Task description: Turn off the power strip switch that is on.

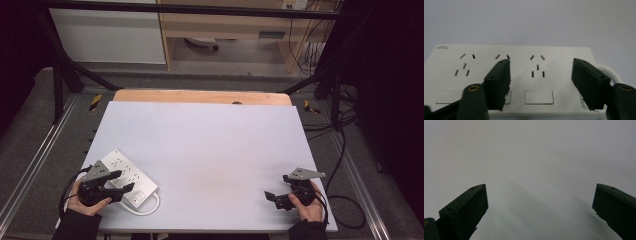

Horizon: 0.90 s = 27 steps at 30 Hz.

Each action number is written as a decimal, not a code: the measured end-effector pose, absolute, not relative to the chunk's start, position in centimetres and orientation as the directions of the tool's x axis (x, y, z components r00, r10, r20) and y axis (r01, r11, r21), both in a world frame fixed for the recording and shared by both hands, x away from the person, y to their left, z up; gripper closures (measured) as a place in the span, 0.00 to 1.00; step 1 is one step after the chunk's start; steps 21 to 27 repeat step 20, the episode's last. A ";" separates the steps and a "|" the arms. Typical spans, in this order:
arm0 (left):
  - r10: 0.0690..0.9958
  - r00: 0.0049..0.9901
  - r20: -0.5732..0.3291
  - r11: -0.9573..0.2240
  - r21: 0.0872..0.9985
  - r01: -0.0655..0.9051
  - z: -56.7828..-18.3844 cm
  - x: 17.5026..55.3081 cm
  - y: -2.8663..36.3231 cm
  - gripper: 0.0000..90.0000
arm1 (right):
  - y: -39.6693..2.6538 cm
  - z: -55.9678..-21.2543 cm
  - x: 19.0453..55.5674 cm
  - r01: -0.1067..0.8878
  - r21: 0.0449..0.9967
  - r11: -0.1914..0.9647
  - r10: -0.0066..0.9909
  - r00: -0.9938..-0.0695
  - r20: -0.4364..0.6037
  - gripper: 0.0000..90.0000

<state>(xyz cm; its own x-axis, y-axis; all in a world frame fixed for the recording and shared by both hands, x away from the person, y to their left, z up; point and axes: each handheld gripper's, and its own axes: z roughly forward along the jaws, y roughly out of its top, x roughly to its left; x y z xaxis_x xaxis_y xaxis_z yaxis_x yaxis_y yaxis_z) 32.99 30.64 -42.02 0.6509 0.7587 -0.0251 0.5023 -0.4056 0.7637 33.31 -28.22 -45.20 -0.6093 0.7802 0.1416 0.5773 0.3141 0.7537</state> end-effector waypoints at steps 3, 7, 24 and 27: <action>0.755 0.656 -0.028 -0.410 0.760 0.504 -42.1 33.1 30.5 0.19 | -28.2 -45.2 33.3 0.579 0.753 0.313 0.780 -0.609 0.144 0.01; 0.751 0.660 -0.027 -0.417 0.755 0.506 -42.1 33.2 30.3 0.11 | -28.2 -45.2 33.3 0.579 0.753 0.314 0.781 -0.609 0.143 0.01; 0.736 0.676 -0.030 -0.432 0.747 0.504 -42.5 33.3 29.9 0.06 | -28.2 -45.2 33.3 0.574 0.756 0.315 0.779 -0.611 0.140 0.01; 0.736 0.676 -0.030 -0.432 0.747 0.504 -42.5 33.3 29.9 0.06 | -28.2 -45.2 33.3 0.574 0.756 0.315 0.779 -0.611 0.140 0.01</action>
